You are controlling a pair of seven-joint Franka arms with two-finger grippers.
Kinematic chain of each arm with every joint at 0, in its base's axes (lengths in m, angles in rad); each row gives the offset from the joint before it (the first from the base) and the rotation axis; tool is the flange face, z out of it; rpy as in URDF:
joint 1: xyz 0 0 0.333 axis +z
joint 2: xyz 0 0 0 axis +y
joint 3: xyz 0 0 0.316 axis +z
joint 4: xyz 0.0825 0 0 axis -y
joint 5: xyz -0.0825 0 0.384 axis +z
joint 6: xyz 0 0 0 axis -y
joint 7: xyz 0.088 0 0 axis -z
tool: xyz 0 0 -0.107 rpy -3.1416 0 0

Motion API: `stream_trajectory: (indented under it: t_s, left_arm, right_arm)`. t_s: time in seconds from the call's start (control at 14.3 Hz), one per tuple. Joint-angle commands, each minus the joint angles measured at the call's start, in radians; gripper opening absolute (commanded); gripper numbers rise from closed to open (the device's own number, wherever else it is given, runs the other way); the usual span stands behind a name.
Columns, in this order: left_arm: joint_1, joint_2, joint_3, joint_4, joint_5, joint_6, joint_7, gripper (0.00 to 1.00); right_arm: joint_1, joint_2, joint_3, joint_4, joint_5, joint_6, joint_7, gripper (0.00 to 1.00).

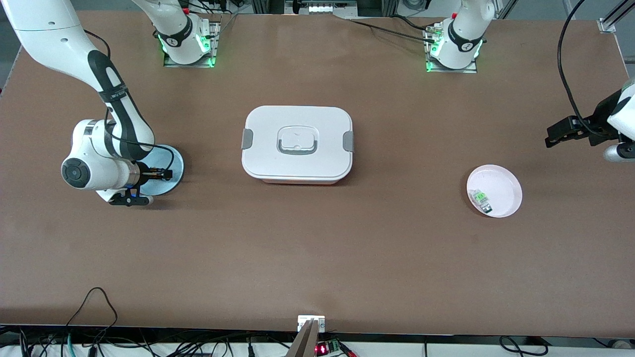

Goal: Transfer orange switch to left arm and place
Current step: 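Close the right gripper on the orange switch and lift it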

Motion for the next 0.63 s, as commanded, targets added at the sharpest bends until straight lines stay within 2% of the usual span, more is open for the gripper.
stream_trajectory:
  t_s: [0.0, 0.14, 0.28, 0.56]
  left_arm:
    - [-0.003, -0.003, 0.000, -0.003, -0.009, 0.000, 0.024, 1.00]
    - [-0.003, -0.003, 0.000, -0.003, -0.009, 0.000, 0.023, 1.00]
    - [-0.003, -0.002, 0.000, -0.003, -0.009, -0.001, 0.023, 1.00]
    - [-0.005, -0.002, 0.000, -0.001, -0.009, -0.003, 0.020, 1.00]
  right_arm:
    - [-0.010, -0.003, 0.008, 0.000, -0.005, -0.001, -0.003, 0.33]
    - [-0.010, -0.029, 0.011, 0.008, -0.005, -0.023, -0.015, 0.28]
    - [-0.010, -0.107, 0.020, 0.012, -0.002, -0.076, -0.019, 0.25]
    - [-0.010, -0.231, 0.086, 0.069, 0.008, -0.150, -0.022, 0.24]
